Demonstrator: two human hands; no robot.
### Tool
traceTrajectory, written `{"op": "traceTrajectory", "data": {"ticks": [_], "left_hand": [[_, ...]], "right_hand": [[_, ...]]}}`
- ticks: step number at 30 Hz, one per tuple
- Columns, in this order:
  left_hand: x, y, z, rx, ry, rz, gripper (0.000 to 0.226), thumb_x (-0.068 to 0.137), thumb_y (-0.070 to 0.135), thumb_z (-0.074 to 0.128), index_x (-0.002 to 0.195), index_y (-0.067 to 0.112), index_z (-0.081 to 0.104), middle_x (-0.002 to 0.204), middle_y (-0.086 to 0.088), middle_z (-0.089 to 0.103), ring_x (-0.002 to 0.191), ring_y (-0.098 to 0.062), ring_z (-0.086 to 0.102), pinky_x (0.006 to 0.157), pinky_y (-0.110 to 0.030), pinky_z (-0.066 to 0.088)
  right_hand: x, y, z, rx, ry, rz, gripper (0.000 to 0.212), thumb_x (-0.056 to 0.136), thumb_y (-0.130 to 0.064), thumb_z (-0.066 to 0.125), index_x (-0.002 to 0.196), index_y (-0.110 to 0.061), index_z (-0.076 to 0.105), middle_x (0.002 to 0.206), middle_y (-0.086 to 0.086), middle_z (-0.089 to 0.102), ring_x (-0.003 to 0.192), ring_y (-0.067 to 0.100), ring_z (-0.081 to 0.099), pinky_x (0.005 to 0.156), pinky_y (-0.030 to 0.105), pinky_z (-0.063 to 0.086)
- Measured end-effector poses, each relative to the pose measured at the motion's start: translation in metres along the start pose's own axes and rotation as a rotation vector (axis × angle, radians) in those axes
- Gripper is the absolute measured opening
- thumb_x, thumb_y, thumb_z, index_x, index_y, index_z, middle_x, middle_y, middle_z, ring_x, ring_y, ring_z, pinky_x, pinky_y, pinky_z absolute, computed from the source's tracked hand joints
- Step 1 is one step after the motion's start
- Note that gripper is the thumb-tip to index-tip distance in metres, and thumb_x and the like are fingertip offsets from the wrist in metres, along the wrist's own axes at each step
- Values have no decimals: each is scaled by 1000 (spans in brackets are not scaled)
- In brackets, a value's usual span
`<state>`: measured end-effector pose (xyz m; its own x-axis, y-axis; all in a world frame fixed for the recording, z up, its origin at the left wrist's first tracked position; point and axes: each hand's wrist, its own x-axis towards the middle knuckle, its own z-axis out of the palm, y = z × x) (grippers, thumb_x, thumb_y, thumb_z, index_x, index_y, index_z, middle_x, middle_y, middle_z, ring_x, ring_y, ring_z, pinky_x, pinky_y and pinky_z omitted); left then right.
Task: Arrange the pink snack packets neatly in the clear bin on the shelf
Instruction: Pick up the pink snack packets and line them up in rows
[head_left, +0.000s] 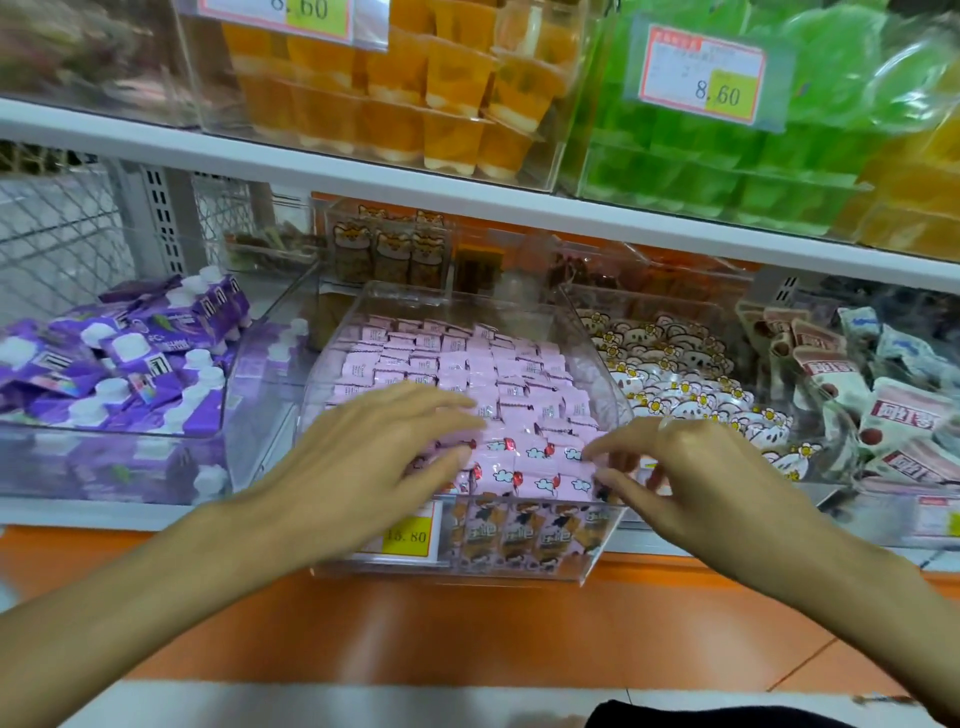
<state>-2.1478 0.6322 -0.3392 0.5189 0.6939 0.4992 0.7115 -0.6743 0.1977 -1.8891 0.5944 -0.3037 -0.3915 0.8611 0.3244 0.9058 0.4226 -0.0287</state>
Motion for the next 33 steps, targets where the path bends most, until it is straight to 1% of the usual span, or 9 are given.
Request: {"op": "traceTrajectory", "data": {"ticks": [5,7,10,13,16,22,27,30,33], "left_hand": [[-7,-31,-35,-144,445,-278,26,89,20,61,114,27,56,113,12,56,103,-7,54,83,-33,46],[-16,-38,-34,-330,444,-473,33,86,17,63,115,26,51,114,6,55,99,-9,57,82,-29,48],[-26,-37,-19,-495,338,-635,34,89,16,61,120,26,50,108,13,57,87,8,55,71,-4,39],[-27,-30,-13,-609,339,-614,32,92,8,55,106,37,51,97,28,53,78,15,57,61,3,37],[-29,-29,-13,-646,355,-600,35,93,4,53,105,36,51,100,24,55,75,23,54,59,3,38],[-32,-40,-12,-688,347,-632,32,90,6,58,103,36,57,100,22,62,80,13,58,61,0,40],[-25,-55,-14,-644,325,-673,19,86,17,64,96,32,59,90,23,63,71,3,60,71,-25,48],[-22,-59,-16,-584,308,-652,18,84,19,67,94,31,57,95,18,63,74,-3,62,73,-26,45],[-23,-58,-18,-534,295,-629,17,82,25,66,93,33,56,96,22,62,74,1,59,70,-23,43]], "right_hand": [[34,-27,-4,149,114,-36,17,89,-33,59,104,-31,67,79,-17,60,58,-9,46,58,19,41],[57,-47,7,209,41,-99,18,91,-34,57,106,-31,66,82,-15,63,63,-2,53,62,24,46],[90,-75,36,270,-50,-165,22,94,-30,53,112,-25,65,99,-5,66,77,9,55,72,29,47],[111,-93,62,283,-93,-169,33,97,-30,50,127,-21,56,113,2,55,97,18,54,78,31,44],[125,-95,72,294,-170,-145,41,97,-36,47,136,-22,50,102,1,42,98,21,48,74,31,38],[149,-92,74,311,-226,-111,35,87,-47,61,115,-28,65,80,-14,38,83,9,40,70,26,31],[159,-97,73,380,-217,-57,25,79,-45,71,92,-24,72,80,-12,60,79,11,53,71,32,48],[157,-98,69,392,-170,-80,17,85,-39,67,81,-24,74,71,-7,67,68,11,56,64,31,48],[150,-102,70,219,-65,-183,23,95,-35,52,93,-22,70,84,-2,69,78,19,60,70,35,49]]}}
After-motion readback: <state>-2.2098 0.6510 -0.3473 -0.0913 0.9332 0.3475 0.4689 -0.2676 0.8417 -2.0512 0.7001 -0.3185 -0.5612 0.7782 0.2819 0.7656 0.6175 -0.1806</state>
